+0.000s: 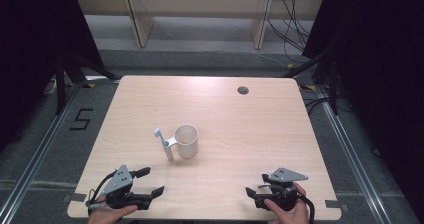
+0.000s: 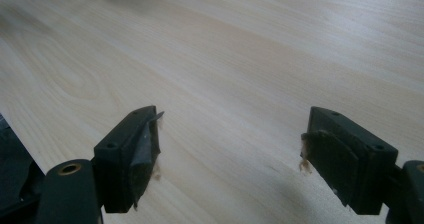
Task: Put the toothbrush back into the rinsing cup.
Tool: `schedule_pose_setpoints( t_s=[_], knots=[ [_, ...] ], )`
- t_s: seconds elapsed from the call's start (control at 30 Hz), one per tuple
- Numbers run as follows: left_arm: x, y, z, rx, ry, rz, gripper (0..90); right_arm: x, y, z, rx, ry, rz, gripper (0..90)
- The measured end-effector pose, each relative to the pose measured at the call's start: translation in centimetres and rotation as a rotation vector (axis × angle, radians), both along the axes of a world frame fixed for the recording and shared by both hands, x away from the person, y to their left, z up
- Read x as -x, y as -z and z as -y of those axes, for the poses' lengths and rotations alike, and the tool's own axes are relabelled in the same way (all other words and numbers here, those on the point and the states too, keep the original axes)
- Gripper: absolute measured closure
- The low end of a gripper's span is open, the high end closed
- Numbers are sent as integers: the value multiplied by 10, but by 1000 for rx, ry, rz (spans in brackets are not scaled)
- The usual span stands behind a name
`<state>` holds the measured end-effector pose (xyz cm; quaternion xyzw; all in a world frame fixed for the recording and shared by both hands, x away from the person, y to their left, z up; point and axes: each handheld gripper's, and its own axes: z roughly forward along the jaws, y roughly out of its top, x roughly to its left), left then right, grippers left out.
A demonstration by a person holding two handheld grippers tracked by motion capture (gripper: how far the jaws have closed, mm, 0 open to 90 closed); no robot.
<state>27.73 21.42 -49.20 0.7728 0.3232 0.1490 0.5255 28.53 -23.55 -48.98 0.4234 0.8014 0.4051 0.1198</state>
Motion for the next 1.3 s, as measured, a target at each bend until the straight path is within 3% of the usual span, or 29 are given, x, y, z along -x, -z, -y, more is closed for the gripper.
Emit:
schedule_pose_setpoints(
  t_s=[0.1, 0.13, 0.23, 0.3, 0.33, 0.4, 0.43, 0.57, 0.7, 0.83, 0.87, 0.9, 0.97, 1.17, 1.23, 1.27, 1.3],
  knots=[
    [3, 2, 2, 21, 9, 4, 180, 0, 0, 0, 4, 0, 6, 225],
    [5, 1, 1, -6, 8, 5, 180, 0, 0, -1, 3, -2, 6, 225],
    [9, 2, 1, -11, 20, 9, 180, 1, 0, -2, -18, -8, -4, 225],
    [11, 2, 1, -17, 21, 13, 180, 1, 0, -1, 2, -4, 14, 225],
    [12, 2, 1, -20, 22, 15, 180, 2, 0, -3, -27, 3, -6, 223],
    [14, 2, 1, -27, 26, 22, 180, 3, -1, -2, -11, 2, -12, 223],
    [16, 2, 1, -32, 27, 20, 180, 3, -1, -2, -1, -9, 8, 221],
    [21, 3, 2, -97, 35, 41, 180, 3, -1, -3, -1, -14, 11, 221],
    [28, 3, 5, -100, 52, 25, 180, 4, -1, -4, -13, -15, 2, 220],
    [34, 2, 8, -86, 72, 28, 180, 5, -1, -5, 5, -16, -1, 218],
    [35, 2, 8, -98, 73, 32, 180, 6, -1, -7, -17, -15, -19, 218],
    [37, 1, 9, -93, 76, 29, 180, 5, -1, -5, -2, -28, 6, 218],
    [39, 1, 10, -81, 80, 30, 180, 5, -1, -6, -10, -27, 2, 218],
    [48, 0, 11, -126, 97, 22, 180, 4, 0, -8, -31, -41, -16, 217],
    [51, 0, 14, -120, 96, 32, 177, 4, -1, -7, -19, -50, -20, 216],
    [52, 0, 14, -138, 104, 33, 176, 5, -1, -6, -8, -45, -12, 217],
    [54, -1, 14, -153, 106, 26, 175, 6, -1, -9, -35, -26, -32, 217]
  ],
)
